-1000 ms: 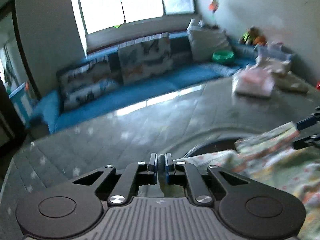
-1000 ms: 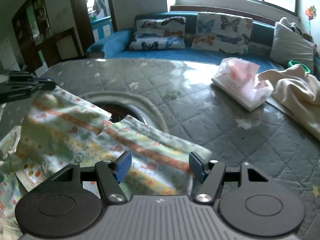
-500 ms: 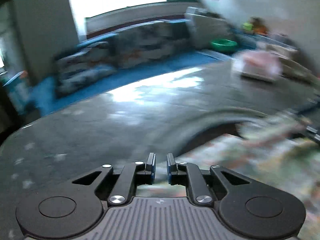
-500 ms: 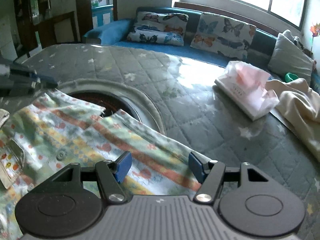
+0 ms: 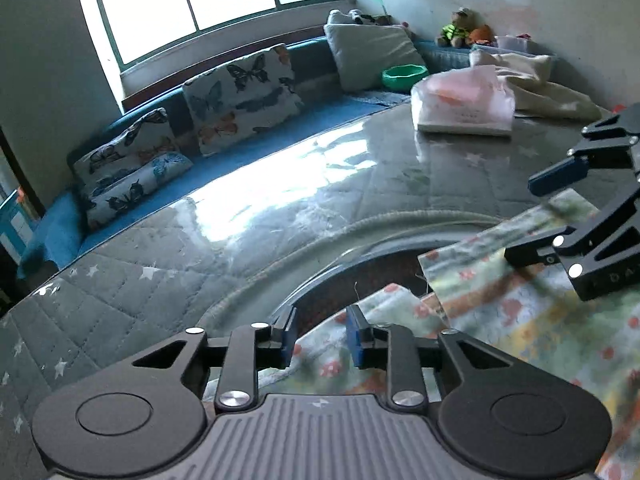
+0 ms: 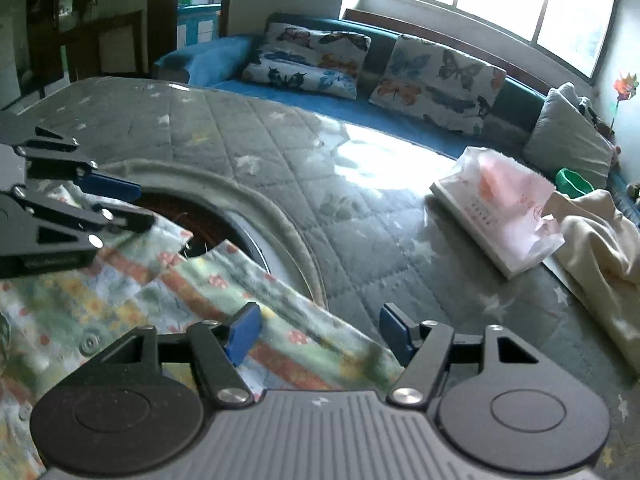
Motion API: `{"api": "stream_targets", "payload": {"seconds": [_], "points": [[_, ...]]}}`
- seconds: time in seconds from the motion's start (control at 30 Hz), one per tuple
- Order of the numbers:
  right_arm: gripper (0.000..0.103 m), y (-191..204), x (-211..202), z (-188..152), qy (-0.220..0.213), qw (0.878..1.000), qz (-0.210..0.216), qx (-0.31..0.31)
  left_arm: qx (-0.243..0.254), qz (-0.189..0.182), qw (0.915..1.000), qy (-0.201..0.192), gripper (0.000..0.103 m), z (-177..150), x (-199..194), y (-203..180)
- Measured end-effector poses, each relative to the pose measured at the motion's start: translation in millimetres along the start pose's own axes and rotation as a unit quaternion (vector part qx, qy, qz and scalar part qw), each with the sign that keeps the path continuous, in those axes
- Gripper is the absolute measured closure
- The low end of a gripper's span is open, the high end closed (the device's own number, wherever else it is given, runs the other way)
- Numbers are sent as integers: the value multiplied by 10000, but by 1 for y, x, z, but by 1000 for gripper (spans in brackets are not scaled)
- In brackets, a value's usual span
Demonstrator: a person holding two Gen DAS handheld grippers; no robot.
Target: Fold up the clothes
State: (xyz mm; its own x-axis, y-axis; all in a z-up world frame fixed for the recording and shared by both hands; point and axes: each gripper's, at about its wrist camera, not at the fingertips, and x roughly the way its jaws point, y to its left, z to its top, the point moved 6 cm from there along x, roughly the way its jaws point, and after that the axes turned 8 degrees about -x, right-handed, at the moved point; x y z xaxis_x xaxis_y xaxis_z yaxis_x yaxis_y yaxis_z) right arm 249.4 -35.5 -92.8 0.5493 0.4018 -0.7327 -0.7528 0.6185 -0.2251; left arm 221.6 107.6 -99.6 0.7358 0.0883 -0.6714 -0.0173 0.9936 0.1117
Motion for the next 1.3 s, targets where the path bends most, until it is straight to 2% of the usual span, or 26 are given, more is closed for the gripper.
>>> {"api": "stream_targets", "payload": {"seconds": [0.17, 0.23, 0.33, 0.37, 0.5, 0.53, 0.67, 0.77, 0.87, 0.97, 1.1, 1.17, 1.23, 1.3], "points": [[36, 13, 5, 7, -76, 9999, 132, -58, -466, -234, 9986, 69, 67, 5, -18, 15], [36, 18, 7, 9, -106, 9997, 185, -81, -633, -152, 9979, -46, 58, 7, -36, 28], [26, 24, 10, 13, -144, 9996, 230, -105, -828, 135, 9963, -159, 51, 4, -63, 55], [27, 21, 11, 15, -129, 9998, 120, -76, -888, 254, 9955, -189, 49, 1, -73, 66], [28, 22, 5, 16, -174, 9998, -6, -61, -1110, 853, 9900, -176, 42, -24, -110, 107], [28, 25, 2, 17, -219, 9997, 47, -64, -1160, 996, 9881, -156, 39, -33, -119, 117], [27, 44, -7, 22, -385, 9979, 497, -163, -1435, 1426, 9793, 10, 35, -72, -147, 143], [27, 63, -2, 26, -396, 9967, 652, -287, -1658, 1561, 9736, 173, 35, -95, -156, 153], [27, 79, 6, 29, -353, 9949, 869, -378, -1707, 1578, 9722, 295, 33, -110, -157, 153], [26, 90, 10, 33, -395, 9944, 817, -541, -1750, 1570, 9711, 417, 33, -122, -155, 151], [26, 84, 19, 43, -296, 9983, 242, -443, -1838, 1529, 9696, 525, 35, -133, -152, 152], [28, 81, 21, 47, -279, 9986, 44, -445, -1901, 1499, 9689, 517, 42, -135, -153, 154], [28, 85, 16, 49, -344, 9981, 292, -423, -1967, 1467, 9681, 508, 63, -138, -154, 157], [28, 97, 6, 49, -488, 9947, 786, -456, -2090, 1443, 9660, 480, 75, -140, -156, 161]]}}
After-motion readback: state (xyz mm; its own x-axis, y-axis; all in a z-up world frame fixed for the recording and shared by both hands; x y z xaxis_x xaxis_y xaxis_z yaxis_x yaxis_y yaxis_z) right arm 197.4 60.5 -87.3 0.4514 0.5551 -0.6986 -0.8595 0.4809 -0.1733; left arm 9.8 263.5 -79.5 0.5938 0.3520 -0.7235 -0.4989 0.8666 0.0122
